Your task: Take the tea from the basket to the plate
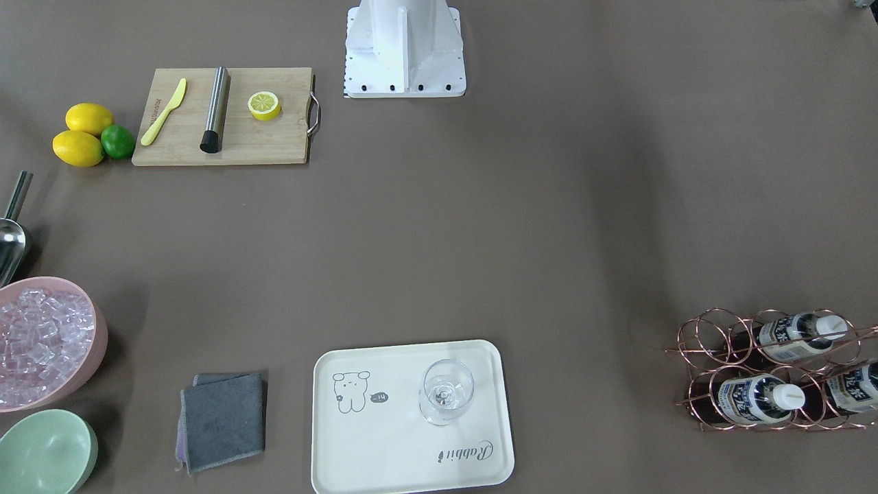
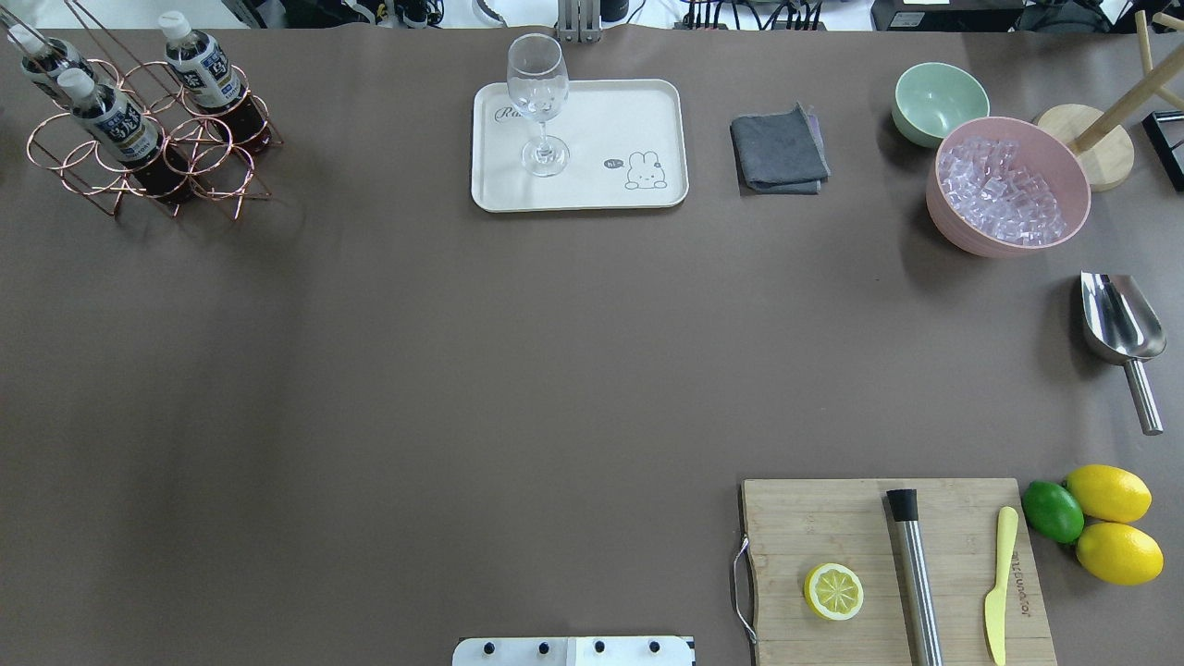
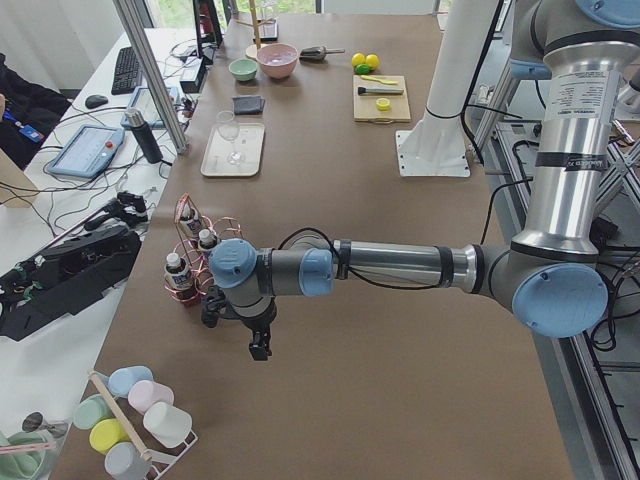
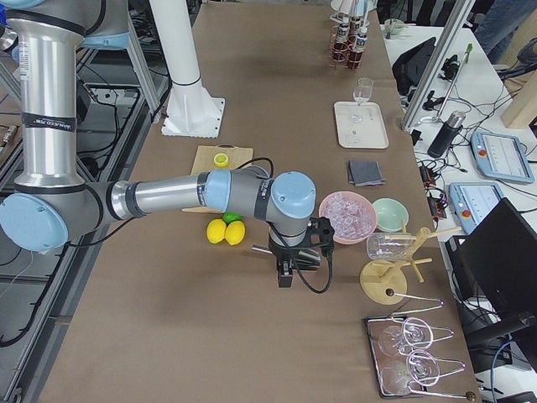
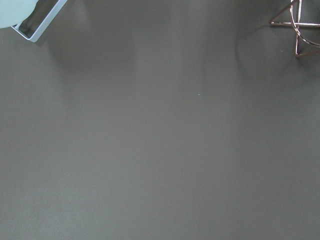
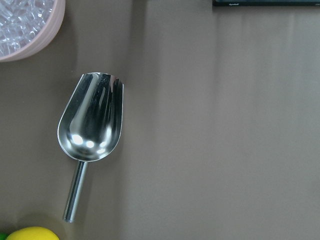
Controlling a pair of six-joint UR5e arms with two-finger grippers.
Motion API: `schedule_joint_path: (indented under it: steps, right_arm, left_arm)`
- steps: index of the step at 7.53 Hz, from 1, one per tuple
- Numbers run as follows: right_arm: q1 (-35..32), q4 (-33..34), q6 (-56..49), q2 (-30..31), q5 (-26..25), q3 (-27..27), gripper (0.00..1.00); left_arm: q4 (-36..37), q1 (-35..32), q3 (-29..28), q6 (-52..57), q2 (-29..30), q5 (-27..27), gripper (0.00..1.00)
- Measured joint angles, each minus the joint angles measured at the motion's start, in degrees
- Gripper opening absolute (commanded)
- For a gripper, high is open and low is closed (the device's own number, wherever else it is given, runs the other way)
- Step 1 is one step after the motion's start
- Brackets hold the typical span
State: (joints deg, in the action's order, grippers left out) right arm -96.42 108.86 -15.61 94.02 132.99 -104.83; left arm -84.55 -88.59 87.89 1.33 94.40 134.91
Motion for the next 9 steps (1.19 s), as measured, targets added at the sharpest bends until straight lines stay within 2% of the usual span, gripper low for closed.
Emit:
schedule_joint_path:
  steps: [9]
  right_arm:
    - [0.0, -0.6, 2.9, 0.5, 0.3, 0.1, 1.00]
  left_arm:
    - [0.1, 0.1, 0.3, 0.0, 0.1, 0.3, 0.99]
